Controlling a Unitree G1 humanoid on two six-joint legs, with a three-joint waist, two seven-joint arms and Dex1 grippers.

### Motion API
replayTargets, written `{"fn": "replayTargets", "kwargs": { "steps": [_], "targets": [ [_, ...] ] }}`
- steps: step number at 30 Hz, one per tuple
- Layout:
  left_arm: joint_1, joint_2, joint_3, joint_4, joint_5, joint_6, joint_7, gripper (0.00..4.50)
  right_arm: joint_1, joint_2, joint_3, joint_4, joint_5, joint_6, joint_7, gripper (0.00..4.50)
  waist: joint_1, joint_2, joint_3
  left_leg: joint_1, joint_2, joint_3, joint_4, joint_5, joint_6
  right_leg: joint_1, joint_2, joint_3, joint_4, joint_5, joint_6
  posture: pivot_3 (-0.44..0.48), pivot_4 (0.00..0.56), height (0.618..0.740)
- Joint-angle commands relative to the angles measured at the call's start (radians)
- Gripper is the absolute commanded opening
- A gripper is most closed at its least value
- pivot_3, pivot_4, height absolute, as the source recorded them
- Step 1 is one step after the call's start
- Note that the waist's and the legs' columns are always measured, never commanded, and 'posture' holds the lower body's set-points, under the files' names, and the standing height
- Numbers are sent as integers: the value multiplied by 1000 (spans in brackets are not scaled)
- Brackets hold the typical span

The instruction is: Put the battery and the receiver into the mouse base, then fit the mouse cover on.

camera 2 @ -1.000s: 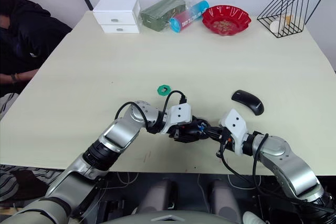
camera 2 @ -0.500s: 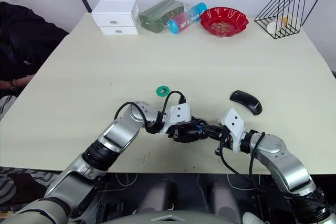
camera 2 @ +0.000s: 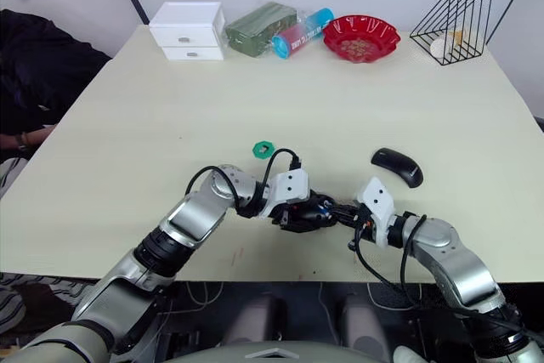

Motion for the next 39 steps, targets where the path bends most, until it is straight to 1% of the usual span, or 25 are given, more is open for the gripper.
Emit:
{"fn": "replayTargets", "kwargs": {
  "steps": [1,10,15,19,22,25,29,33,39],
  "targets": [
    [8,-9,-23,-1,-21,1,-26,2976,35,-5,46,125,-62,54,-8,24,0,0,-1,0,0,0,0,0,0,0,0,0,0,0,0,0,150,740],
    [10,-10,-22,-6,-20,5,-24,2976,30,4,50,151,-77,41,-1,24,-4,0,-2,5,0,0,-2,0,0,5,0,0,-1,-1,-1,0,150,740],
    [11,-13,-20,-4,-22,4,-24,2976,39,25,18,137,-65,-32,7,24,-4,0,-2,5,0,0,-2,0,0,5,0,0,-1,-1,-1,0,150,740],
    [13,-15,-18,-4,-22,2,-22,2976,48,49,-58,84,-24,-119,18,24,-3,0,-1,5,0,0,-2,0,0,4,0,0,-1,-1,0,0,150,740],
    [14,-15,-17,-4,-22,1,-22,2976,58,42,-84,59,-19,-156,34,24,-1,1,0,3,0,0,-2,0,0,4,0,0,-2,0,0,0,150,740],
    [16,-13,-17,-6,-23,0,-24,2976,89,56,-153,23,34,-237,67,24,4,3,3,2,0,-1,-2,0,0,3,0,-1,-3,0,0,0,150,740],
    [17,-10,-18,-7,-28,-1,-25,2976,132,33,-215,0,54,-262,90,24,6,5,6,0,0,-1,-2,0,0,2,0,-1,-3,0,0,0,150,740],
    [18,-9,-19,-7,-32,-3,-26,2976,162,13,-256,8,46,-302,116,24,7,5,7,0,0,-1,-2,0,0,2,0,-2,-3,0,0,0,150,740],
    [18,-1,-19,-13,-38,3,-30,2976,191,-27,-360,25,104,-316,173,24,11,6,9,0,0,-1,-2,0,0,2,0,-2,-3,0,0,0,150,740]
  ]
}}
